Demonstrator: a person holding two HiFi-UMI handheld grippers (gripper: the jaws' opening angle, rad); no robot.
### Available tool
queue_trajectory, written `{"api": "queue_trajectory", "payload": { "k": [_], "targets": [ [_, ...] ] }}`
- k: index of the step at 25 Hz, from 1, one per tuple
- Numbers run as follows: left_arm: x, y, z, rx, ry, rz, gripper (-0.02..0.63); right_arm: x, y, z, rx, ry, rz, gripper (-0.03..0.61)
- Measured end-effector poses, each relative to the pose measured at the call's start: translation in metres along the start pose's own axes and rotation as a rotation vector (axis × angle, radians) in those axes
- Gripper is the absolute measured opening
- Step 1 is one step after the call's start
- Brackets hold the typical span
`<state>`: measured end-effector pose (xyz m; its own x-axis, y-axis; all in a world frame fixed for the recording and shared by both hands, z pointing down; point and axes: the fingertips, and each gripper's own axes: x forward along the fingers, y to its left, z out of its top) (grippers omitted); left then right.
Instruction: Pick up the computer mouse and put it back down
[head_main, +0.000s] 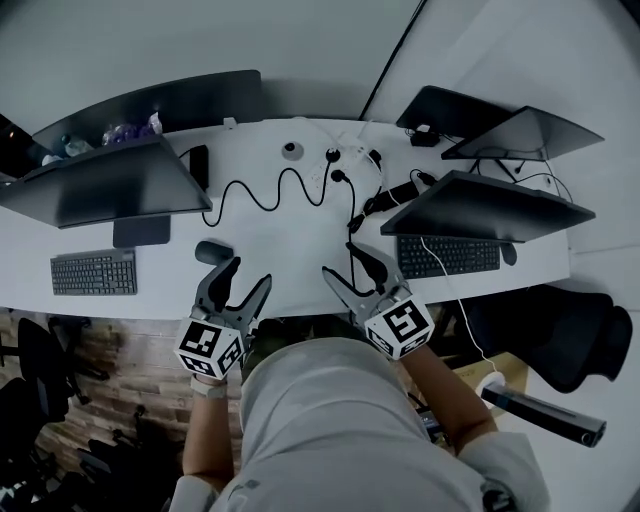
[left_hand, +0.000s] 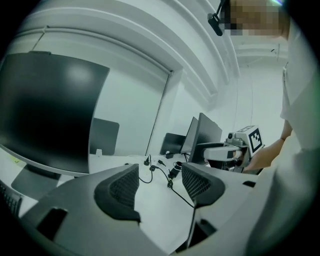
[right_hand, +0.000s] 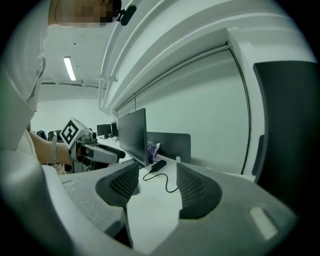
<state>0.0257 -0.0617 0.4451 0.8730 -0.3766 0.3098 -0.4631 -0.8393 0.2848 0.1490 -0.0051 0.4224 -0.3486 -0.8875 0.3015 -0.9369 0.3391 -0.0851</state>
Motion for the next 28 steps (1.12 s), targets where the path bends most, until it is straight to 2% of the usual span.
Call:
{"api": "queue_trajectory", "payload": {
  "k": [11, 28],
  "targets": [
    [0.014, -0.036, 0.001, 0.023, -0.003, -0.054, 0.267, -0.038, -0.009, -0.003, 0.014, -0.068, -0.037, 0.239],
    [0.013, -0.048, 0.008, 0.040, -0.026, -0.038, 0.267, -0.041, -0.011, -0.004, -0.003, -0.084, -0.015, 0.239]
  ]
}}
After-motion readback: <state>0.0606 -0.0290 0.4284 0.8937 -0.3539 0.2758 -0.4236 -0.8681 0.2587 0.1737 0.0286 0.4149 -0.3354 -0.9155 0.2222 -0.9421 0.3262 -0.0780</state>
